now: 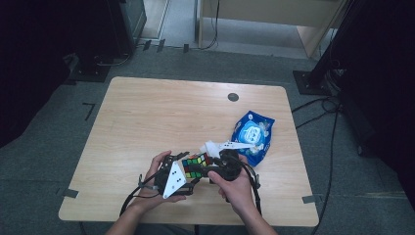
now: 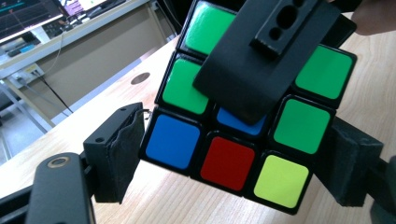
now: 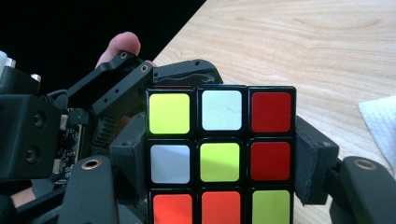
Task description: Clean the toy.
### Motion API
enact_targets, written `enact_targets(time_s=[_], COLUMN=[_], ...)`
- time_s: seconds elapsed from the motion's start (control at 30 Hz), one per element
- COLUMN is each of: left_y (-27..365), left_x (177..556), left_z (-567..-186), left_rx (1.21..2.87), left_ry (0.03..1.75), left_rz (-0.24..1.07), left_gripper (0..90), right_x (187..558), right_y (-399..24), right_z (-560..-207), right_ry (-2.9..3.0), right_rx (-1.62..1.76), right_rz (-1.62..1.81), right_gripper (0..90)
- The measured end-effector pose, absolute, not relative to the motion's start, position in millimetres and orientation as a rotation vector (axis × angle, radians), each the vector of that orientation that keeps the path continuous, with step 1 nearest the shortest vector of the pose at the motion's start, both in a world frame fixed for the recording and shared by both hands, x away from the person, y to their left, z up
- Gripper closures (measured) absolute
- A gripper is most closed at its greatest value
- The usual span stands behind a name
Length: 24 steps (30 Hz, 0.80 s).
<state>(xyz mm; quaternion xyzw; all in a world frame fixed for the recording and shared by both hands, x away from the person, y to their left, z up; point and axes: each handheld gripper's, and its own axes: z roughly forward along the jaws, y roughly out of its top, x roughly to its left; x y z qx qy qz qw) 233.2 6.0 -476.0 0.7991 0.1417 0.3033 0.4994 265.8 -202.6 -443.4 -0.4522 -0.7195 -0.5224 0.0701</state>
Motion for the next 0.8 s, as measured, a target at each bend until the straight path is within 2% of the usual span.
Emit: enact_targets(time_s=[0.13,0.37,0.8], left_y=[5,6,19], left_x=[232,230,239], left_z=[-477,-476,-472], left_rx=[1.937,1.900,1.862], left_ry=[0.331,0.310,0.402], left_rz=[0.730,0.687,0.669], left_gripper=[20.6,33.7,34.0], right_x=[266,267,266], right_y=[-203,-203,-204], right_z=[-444,-444,-442], right_ry=[-2.171,-2.159,-2.146], right_rx=[-1.360,-1.357,-1.326], right_rz=[-1.540,-1.546,-1.603], right_gripper=[34.3,34.0,34.0])
